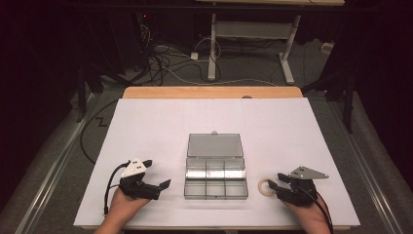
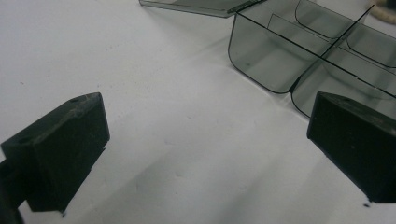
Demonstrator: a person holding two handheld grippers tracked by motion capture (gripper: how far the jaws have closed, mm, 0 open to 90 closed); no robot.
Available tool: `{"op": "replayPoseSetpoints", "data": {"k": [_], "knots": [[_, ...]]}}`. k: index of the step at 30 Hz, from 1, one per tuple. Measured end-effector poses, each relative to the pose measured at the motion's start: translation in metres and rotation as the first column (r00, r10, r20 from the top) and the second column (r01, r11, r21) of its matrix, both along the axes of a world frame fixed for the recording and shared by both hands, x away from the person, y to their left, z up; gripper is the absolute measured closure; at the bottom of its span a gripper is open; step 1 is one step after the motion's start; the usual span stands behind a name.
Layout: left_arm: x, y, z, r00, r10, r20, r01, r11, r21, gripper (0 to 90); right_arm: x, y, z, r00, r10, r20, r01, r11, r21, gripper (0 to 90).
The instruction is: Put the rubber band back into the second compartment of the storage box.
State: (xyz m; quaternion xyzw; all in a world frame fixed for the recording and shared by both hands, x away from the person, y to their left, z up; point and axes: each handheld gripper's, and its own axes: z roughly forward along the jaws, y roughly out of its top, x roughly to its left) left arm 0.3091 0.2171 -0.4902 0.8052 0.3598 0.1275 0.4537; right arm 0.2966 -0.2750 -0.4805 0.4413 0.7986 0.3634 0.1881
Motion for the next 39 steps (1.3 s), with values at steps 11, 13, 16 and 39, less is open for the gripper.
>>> {"op": "replayPoseSetpoints", "data": {"k": [11,13,16,39], "knots": [[-0.0003,-0.0001,0.0,1.0,-0.002,0.002,0.002,1.0,0.0,0.0,-0.0017,0.002,-0.0004,0.9999,-0.007,0.009,0.007,1.0,-0.02,71.6],[-0.0002,-0.0004,-0.0001,0.9999,-0.014,0.0,0.014,0.9999,-0.001,0.0,-0.0018,0.0024,-0.0005,0.9999,-0.006,0.01,0.006,1.0,-0.024,73.0],[0.0,-0.0005,-0.0002,0.9999,-0.016,-0.004,0.016,0.9999,-0.001,0.0,-0.0025,0.0036,-0.0008,0.9998,0.0,0.019,0.001,0.999,-0.037,75.4],[-0.0009,-0.0009,-0.0001,1.0,-0.005,0.005,0.005,1.0,0.003,0.0,-0.0014,0.0011,-0.0004,0.9999,0.012,0.001,-0.012,1.0,-0.008,87.7]]}}
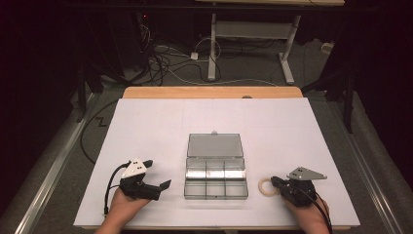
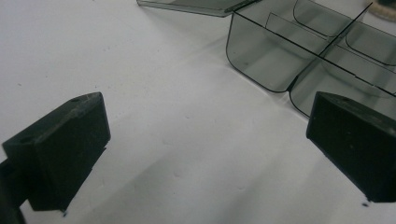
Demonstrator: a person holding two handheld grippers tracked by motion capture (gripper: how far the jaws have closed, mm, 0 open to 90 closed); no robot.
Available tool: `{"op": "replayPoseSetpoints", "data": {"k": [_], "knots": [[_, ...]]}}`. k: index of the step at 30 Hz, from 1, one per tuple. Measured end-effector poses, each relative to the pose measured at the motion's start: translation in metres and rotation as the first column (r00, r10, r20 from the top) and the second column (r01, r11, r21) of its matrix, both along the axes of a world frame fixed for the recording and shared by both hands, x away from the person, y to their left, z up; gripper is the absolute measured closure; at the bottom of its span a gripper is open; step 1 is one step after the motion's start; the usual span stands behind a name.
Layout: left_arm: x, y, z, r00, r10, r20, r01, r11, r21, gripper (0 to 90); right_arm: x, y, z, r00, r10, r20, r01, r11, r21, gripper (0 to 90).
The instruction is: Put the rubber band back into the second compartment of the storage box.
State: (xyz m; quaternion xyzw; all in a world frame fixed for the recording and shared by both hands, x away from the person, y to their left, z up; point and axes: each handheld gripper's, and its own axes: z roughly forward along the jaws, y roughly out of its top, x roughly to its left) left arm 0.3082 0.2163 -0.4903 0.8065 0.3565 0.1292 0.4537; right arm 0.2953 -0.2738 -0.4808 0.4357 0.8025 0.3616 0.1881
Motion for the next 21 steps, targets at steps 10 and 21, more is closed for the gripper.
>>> {"op": "replayPoseSetpoints", "data": {"k": [10,21], "knots": [[-0.0001,0.0,0.0,1.0,-0.004,0.001,0.004,1.0,-0.001,0.0,-0.0008,-0.0039,0.003,0.9999,-0.004,0.012,0.003,0.999,0.04,87.9],[-0.0002,-0.0002,-0.0001,1.0,-0.005,0.003,0.005,1.0,0.001,0.0,-0.0028,0.0008,0.0092,0.9991,0.025,0.035,-0.027,0.998,0.062,87.8]]}}
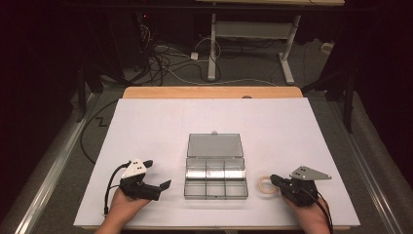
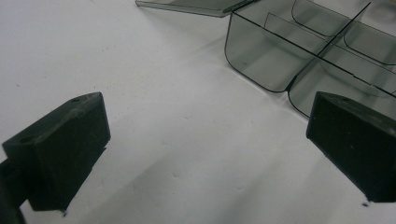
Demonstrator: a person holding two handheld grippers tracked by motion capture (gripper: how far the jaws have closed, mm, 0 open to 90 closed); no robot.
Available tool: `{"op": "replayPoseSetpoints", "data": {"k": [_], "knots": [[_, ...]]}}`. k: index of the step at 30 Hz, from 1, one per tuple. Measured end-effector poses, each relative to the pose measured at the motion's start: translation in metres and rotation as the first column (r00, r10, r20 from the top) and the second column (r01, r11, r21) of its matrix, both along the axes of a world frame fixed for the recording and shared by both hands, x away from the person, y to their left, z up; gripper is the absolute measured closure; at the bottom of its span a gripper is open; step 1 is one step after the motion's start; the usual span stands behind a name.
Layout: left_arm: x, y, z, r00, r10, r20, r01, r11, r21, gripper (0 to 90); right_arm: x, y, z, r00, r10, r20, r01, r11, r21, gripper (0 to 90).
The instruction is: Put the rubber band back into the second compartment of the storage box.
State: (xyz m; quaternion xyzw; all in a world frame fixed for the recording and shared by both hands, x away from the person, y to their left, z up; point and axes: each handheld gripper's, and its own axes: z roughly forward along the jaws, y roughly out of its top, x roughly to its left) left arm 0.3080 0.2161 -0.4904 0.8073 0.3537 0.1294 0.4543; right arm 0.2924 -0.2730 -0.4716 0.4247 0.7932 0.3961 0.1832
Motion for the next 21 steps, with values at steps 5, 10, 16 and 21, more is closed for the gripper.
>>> {"op": "replayPoseSetpoints", "data": {"k": [5,10,16,21], "knots": [[-0.0002,-0.0001,0.0,1.0,-0.003,0.003,0.003,1.0,0.002,0.0,0.0009,0.0036,-0.0001,0.9998,0.018,0.003,-0.018,1.0,0.01,87.7],[-0.0004,0.0,0.0,1.0,-0.005,0.004,0.005,1.0,0.0,0.0,0.0019,0.0073,-0.0009,0.9996,0.026,-0.004,-0.026,0.999,0.018,87.8],[-0.0005,0.0003,0.0001,1.0,-0.005,0.003,0.005,1.0,-0.003,0.0,0.0015,0.0084,0.0,0.9995,0.029,-0.009,-0.029,0.999,0.031,87.7],[-0.0004,0.0006,0.0,1.0,-0.004,0.002,0.004,1.0,-0.007,0.0,0.0006,0.0065,0.0031,0.9995,0.031,0.001,-0.031,0.999,0.039,87.8]]}}
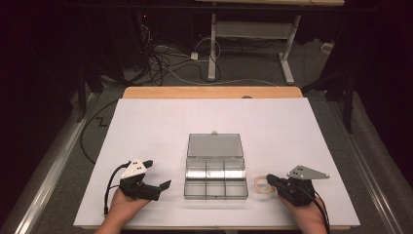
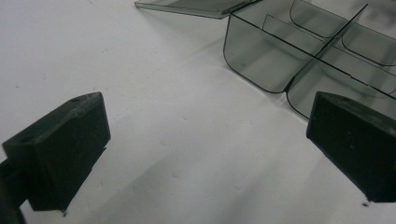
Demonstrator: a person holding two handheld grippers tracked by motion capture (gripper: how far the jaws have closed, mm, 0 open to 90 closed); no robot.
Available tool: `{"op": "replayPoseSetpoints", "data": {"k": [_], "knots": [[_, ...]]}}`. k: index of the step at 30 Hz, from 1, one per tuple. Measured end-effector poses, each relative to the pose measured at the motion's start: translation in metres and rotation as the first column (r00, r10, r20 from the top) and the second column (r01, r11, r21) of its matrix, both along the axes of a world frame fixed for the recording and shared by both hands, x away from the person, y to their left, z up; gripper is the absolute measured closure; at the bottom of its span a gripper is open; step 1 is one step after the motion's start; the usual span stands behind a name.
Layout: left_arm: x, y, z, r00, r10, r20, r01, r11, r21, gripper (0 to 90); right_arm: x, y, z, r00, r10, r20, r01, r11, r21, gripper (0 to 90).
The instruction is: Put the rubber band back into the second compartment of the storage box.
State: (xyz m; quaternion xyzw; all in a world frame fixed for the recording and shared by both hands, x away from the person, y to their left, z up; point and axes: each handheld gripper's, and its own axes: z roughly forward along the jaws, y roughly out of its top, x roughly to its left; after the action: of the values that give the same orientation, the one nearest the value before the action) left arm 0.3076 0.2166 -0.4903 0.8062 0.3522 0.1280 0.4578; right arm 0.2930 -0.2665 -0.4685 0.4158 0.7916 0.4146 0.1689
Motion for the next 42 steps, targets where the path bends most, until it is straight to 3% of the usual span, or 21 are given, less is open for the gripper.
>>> {"op": "replayPoseSetpoints", "data": {"k": [13,42], "knots": [[0.0,0.0,0.0,1.0,-0.003,-0.003,0.003,1.0,-0.004,0.0,-0.003,-0.001,0.012,0.9992,-0.014,0.038,0.013,1.0,0.018,87.7],[0.0,0.0,0.0,1.0,-0.008,-0.005,0.008,0.9999,-0.007,0.0,-0.003,0.02,0.035,0.9933,0.046,0.106,-0.051,0.998,0.048,87.7]]}}
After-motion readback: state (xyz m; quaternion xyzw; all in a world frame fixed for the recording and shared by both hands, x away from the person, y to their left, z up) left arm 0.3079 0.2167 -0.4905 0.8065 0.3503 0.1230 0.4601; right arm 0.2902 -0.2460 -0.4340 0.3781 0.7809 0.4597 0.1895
